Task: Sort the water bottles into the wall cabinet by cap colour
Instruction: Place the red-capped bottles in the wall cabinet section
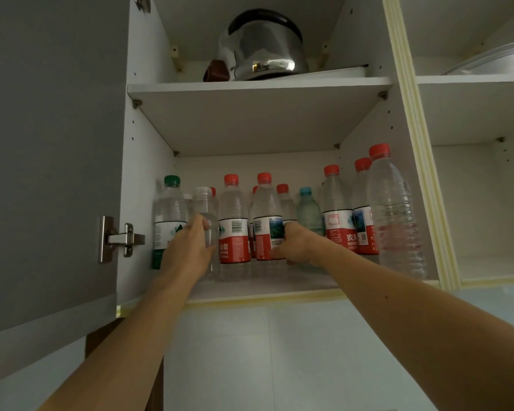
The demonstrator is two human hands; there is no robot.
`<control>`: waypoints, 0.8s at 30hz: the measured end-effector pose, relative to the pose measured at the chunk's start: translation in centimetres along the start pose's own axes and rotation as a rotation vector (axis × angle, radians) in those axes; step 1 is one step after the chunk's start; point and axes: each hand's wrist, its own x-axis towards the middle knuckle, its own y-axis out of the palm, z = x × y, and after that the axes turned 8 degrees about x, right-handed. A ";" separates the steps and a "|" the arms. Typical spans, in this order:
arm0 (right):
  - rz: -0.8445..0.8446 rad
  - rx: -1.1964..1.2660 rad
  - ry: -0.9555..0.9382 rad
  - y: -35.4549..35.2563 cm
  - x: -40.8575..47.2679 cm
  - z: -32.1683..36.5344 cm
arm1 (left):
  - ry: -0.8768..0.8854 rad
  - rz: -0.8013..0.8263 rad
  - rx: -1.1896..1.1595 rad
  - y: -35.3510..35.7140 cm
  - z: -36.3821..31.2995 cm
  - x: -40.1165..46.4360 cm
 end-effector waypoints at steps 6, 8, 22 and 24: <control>0.004 -0.007 -0.002 0.8 0.4 0.3 | 0.003 -0.008 0.030 -0.3 -0.3 -0.2; -0.004 -0.044 -0.001 1.0 0.5 0.2 | 0.005 -0.004 0.029 -0.4 -0.4 -0.4; 0.034 -0.029 -0.055 1.4 -0.1 0.0 | 0.031 -0.032 0.070 -0.6 -0.2 -0.7; -0.011 -0.070 -0.104 1.4 -0.6 0.0 | 0.032 -0.034 0.083 -0.5 -0.1 -0.5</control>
